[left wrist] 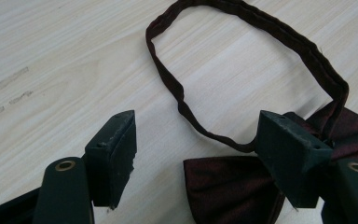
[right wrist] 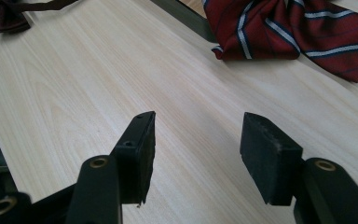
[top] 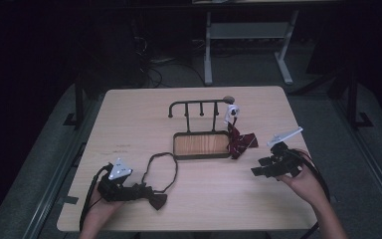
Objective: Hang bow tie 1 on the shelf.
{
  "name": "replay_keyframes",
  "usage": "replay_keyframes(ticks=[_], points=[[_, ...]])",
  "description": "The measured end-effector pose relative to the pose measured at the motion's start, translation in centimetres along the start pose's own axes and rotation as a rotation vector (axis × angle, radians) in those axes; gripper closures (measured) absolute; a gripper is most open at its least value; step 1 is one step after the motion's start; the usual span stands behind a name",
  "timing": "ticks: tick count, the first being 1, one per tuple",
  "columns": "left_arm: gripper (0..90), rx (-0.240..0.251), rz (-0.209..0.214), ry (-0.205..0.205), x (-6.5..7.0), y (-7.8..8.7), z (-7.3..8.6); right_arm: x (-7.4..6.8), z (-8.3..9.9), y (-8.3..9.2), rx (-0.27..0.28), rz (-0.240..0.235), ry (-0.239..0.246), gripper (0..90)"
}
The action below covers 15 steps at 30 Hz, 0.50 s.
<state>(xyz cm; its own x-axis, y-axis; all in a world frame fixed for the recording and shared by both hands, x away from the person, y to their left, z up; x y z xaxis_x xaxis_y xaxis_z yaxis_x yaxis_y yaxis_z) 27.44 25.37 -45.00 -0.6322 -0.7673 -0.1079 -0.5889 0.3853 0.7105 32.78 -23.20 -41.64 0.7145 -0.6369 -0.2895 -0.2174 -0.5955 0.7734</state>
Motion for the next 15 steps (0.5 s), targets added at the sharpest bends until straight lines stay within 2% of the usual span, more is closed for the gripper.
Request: replay_keyframes(ticks=[8,9,15], points=[[30.1,-0.008,0.005,-0.028,0.0,0.0,-1.1,-0.7,0.9,-0.9,0.004,-0.007,0.015,44.3],[30.2,-0.002,0.008,-0.018,0.0,-0.1,-1.3,-0.9,1.0,-1.0,0.004,-0.003,0.013,44.2],[30.8,-0.016,0.02,-0.036,-0.3,-0.4,-2.2,-1.4,1.8,-1.6,0.006,0.009,0.022,44.1]])
Point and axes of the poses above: each handheld gripper's, and its own axes: y roughly backward along the jaws, z roughly out of its underside, x roughly to its right, the point moved 1 cm from there along -y, roughly forward along the jaws, and after that the axes turned 3 degrees about -z, right-handed, at the moved point
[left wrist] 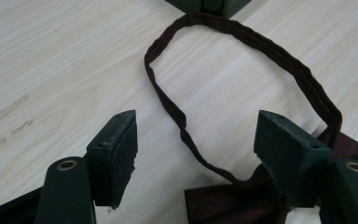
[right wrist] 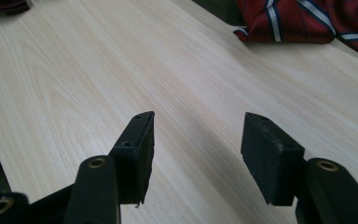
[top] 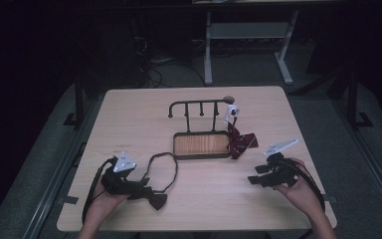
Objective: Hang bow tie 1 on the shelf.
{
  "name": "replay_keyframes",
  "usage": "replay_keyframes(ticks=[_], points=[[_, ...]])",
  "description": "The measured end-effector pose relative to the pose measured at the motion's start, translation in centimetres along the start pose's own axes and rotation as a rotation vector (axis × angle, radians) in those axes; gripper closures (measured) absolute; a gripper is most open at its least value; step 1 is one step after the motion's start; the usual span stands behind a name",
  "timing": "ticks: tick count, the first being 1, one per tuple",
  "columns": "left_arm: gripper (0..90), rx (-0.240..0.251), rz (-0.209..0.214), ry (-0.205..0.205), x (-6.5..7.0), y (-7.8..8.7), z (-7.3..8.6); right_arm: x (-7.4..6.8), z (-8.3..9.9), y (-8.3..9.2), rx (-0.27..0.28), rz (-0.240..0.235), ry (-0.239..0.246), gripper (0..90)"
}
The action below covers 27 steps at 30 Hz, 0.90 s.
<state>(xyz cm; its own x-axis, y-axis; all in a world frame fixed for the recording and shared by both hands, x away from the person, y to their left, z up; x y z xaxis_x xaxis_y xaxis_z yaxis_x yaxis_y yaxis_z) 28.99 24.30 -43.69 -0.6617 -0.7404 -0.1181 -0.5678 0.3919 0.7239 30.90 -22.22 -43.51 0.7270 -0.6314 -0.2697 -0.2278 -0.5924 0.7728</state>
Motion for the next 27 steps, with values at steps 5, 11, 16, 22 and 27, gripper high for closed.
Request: replay_keyframes(ticks=[5,11,16,22,27], points=[[31.7,-0.02,-0.003,-0.017,-0.5,-0.3,-1.1,-0.1,0.4,-0.1,0.006,0.002,0.003,44.1],[34.3,-0.044,0.019,-0.033,-0.8,-1.1,-2.4,-0.4,0.9,-0.2,0.025,0.016,0.008,43.5],[36.5,-0.064,0.03,-0.044,-1.1,-1.9,-3.3,-0.5,1.5,0.0,0.041,0.014,0.003,42.9],[39.3,-0.107,0.032,-0.055,-1.7,-3.0,-4.0,-0.5,2.0,0.4,0.066,0.021,-0.012,42.6],[40.1,-0.132,0.033,-0.049,-2.0,-3.7,-4.5,-0.4,2.4,0.4,0.072,0.027,-0.01,42.6]])
Point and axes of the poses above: each handheld gripper's, and its own axes: y roughly backward along the jaws, z roughly out of its underside, x roughly to its right, the point moved 1 cm from there along -y, roughly forward along the jaws, and after that the axes turned 3 degrees about -z, right-handed, at the moved point
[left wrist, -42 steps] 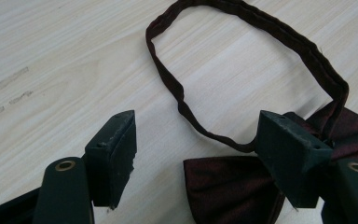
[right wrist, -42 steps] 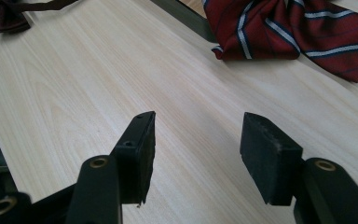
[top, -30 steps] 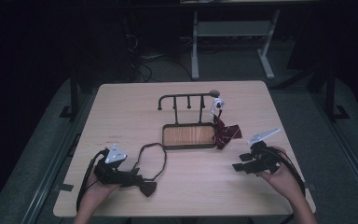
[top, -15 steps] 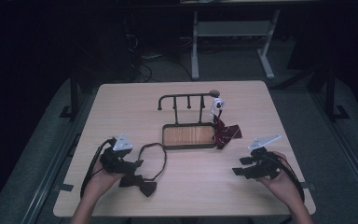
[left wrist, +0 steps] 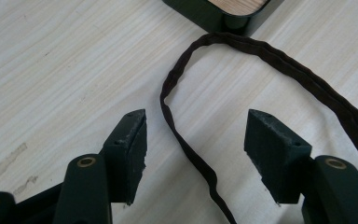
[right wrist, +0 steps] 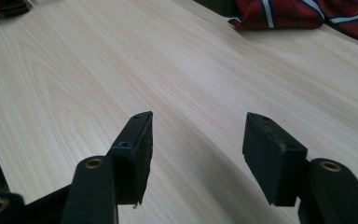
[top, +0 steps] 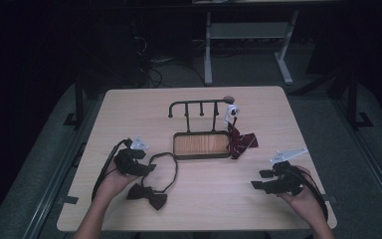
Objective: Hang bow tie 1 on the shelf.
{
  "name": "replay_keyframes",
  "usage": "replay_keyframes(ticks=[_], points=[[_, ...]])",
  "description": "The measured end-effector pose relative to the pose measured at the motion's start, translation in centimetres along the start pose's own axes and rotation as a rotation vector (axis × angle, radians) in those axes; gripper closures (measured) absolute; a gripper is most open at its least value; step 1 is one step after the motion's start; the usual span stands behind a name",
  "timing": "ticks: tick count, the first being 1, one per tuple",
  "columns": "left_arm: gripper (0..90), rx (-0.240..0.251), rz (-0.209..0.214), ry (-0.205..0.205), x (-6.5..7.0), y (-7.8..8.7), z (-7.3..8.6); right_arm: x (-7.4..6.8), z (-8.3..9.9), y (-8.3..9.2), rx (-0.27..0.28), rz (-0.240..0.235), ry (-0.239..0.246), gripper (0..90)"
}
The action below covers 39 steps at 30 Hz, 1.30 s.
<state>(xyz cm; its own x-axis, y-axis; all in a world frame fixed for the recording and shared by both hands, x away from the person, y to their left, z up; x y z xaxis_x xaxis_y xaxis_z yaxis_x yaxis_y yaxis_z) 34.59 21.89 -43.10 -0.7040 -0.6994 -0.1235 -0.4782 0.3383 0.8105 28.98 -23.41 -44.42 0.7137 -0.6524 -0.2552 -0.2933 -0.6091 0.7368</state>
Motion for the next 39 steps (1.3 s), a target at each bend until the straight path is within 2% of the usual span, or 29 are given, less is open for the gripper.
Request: replay_keyframes(ticks=[7,11,12,15,19,22,24,28,33,39], points=[[44.8,-0.033,0.021,0.027,-0.8,-0.8,-1.5,-0.1,0.1,0.0,0.007,0.007,-0.003,42.4],[45.4,-0.077,0.009,0.011,-1.2,-1.6,-2.2,-0.2,0.1,-0.1,0.008,0.007,-0.002,42.4],[46.6,-0.076,0.004,0.005,-1.3,-1.8,-2.3,-0.2,0.1,-0.1,0.008,0.006,-0.002,42.4],[48.4,-0.094,0.011,0.019,-1.5,-2.4,-2.6,-0.2,0.2,-0.1,0.008,0.002,0.0,42.4],[54.0,-0.13,0.016,0.005,-2.0,-3.1,-3.0,-0.2,0.2,-0.1,0.005,0.003,0.006,42.4],[57.1,-0.138,0.023,0.016,-2.3,-3.4,-3.2,-0.3,0.1,-0.1,0.01,0.005,0.017,42.4],[60.1,-0.135,0.028,0.022,-2.4,-3.5,-3.2,-0.3,0.1,-0.1,0.009,0.006,0.016,42.5],[65.1,-0.173,0.045,0.025,-2.4,-4.3,-3.0,-0.3,0.1,-0.2,0.01,0.008,0.024,42.6],[72.3,-0.191,0.062,0.021,-2.4,-4.8,-3.0,-0.5,0.0,-0.1,0.027,0.008,0.02,42.7],[80.7,-0.208,0.081,-0.005,-2.4,-4.9,-3.0,-0.6,0.0,-0.1,0.034,0.009,0.021,42.7]])
Point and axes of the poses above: each handheld gripper's, and its own axes: y roughly backward along the jaws, z roughly out of its underside, x roughly to its right, the point moved 1 cm from there along -y, roughly forward along the jaws, and after that the axes turned 3 degrees about -z, right-handed, at the moved point
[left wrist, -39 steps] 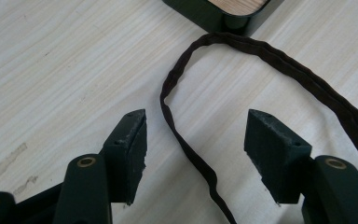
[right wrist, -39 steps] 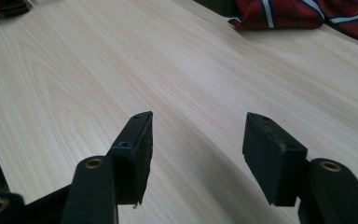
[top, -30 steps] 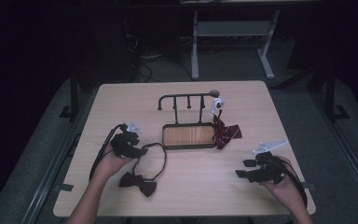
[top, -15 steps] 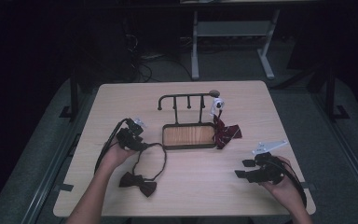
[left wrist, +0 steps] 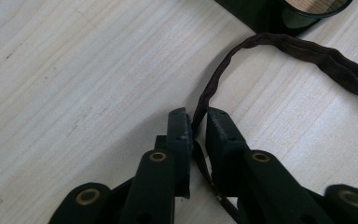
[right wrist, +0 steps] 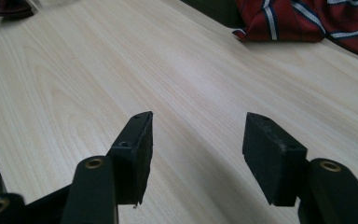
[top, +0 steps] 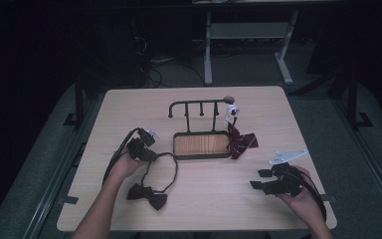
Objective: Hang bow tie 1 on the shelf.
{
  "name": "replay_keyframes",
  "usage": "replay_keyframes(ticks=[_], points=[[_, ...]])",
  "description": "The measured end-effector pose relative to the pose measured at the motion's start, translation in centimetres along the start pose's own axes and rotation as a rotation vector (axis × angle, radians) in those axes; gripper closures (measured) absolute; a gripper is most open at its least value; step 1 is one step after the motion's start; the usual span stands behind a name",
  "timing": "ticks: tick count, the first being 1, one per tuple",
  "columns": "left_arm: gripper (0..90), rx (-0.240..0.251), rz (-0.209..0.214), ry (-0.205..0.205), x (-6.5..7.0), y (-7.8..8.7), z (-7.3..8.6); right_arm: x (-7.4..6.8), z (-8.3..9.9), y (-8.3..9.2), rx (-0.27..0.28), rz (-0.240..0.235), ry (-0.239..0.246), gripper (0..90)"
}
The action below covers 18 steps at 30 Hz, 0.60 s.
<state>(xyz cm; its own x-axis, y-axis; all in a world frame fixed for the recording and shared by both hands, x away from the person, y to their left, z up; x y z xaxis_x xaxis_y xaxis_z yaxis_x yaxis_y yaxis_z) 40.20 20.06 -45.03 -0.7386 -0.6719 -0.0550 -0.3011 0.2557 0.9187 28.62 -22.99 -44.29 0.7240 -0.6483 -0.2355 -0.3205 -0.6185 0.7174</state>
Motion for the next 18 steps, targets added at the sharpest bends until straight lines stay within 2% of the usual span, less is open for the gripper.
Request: replay_keyframes(ticks=[5,8,13,18], points=[[88.7,-0.004,0.017,-0.004,0.1,0.0,0.0,0.0,0.0,0.1,0.01,-0.009,0.0,42.7],[89.0,-0.002,0.036,0.012,0.0,0.1,0.2,0.0,0.0,0.1,0.012,-0.007,-0.004,42.8],[89.3,0.013,0.062,-0.004,0.1,0.7,0.2,0.3,0.1,0.2,0.021,-0.014,-0.015,43.1],[89.3,0.034,0.082,0.0,0.4,1.3,0.4,0.8,0.4,0.2,0.03,-0.011,-0.027,43.5]])
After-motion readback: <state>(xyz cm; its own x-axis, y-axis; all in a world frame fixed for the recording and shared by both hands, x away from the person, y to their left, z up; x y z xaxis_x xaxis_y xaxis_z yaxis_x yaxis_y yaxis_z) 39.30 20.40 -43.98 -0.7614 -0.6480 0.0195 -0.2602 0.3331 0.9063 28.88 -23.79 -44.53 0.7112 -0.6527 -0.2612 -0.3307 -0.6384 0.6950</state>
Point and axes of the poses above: each handheld gripper's, and its own axes: y roughly backward along the jaws, z roughly out of its underside, x roughly to its right, the point moved 1 cm from there along -y, roughly forward along the jaws, and after that the axes turned 3 degrees about -z, right-handed, at the moved point
